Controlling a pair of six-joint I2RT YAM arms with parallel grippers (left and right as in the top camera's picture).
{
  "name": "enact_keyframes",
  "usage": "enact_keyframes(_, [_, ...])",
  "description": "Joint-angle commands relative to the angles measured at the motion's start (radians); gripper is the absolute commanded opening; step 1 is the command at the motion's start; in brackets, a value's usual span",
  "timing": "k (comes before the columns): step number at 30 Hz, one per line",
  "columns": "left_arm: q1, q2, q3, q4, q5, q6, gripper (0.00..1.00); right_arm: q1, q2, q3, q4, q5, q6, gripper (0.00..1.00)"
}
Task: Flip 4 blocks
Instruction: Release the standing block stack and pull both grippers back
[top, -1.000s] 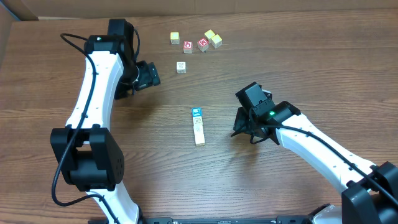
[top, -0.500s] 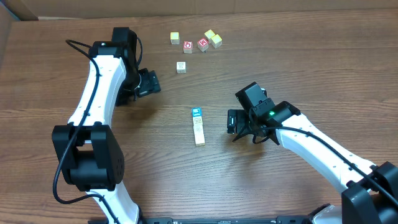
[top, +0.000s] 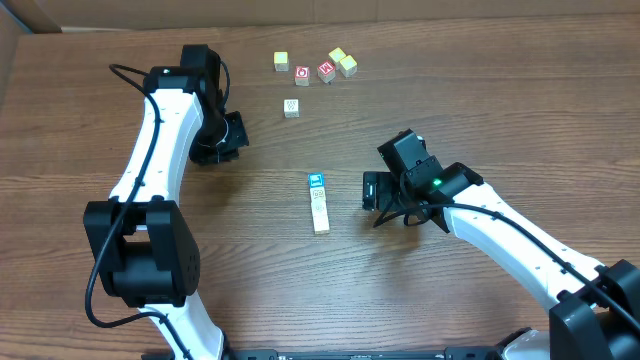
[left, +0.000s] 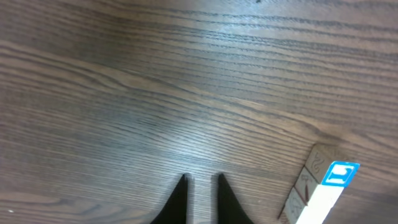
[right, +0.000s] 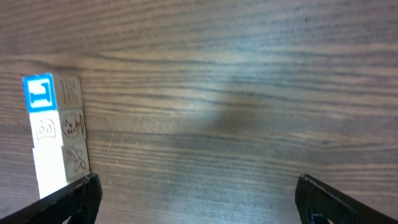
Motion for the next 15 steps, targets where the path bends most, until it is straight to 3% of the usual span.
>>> enact_keyframes(1, [-0.003, 0.011, -0.005, 0.001, 0.022, 0.026, 0.44, -0.001, -0.014, 0.004, 0.018, 0.045, -0.009, 1.00])
enact_keyframes(2, [-0.003, 0.011, -0.005, 0.001, 0.022, 0.026, 0.66, -0.001, -0.014, 0.004, 0.021, 0.064, -0.009, 1.00])
enact_keyframes(3, [-0.003, 0.011, -0.005, 0.001, 0.022, 0.026, 1.00, -0.001, -0.014, 0.004, 0.025, 0.087, -0.010, 1.00])
enact_keyframes(10, [-0.003, 0.011, -0.005, 0.002, 0.022, 0.026, 1.00, -0.001, -0.014, 0.004, 0.053, 0.243, -0.107, 1.00])
enact_keyframes(15, [-0.003, 0.011, -0.005, 0.002, 0.022, 0.026, 1.00, -0.001, -0.014, 0.004, 0.059, 0.253, -0.113, 1.00])
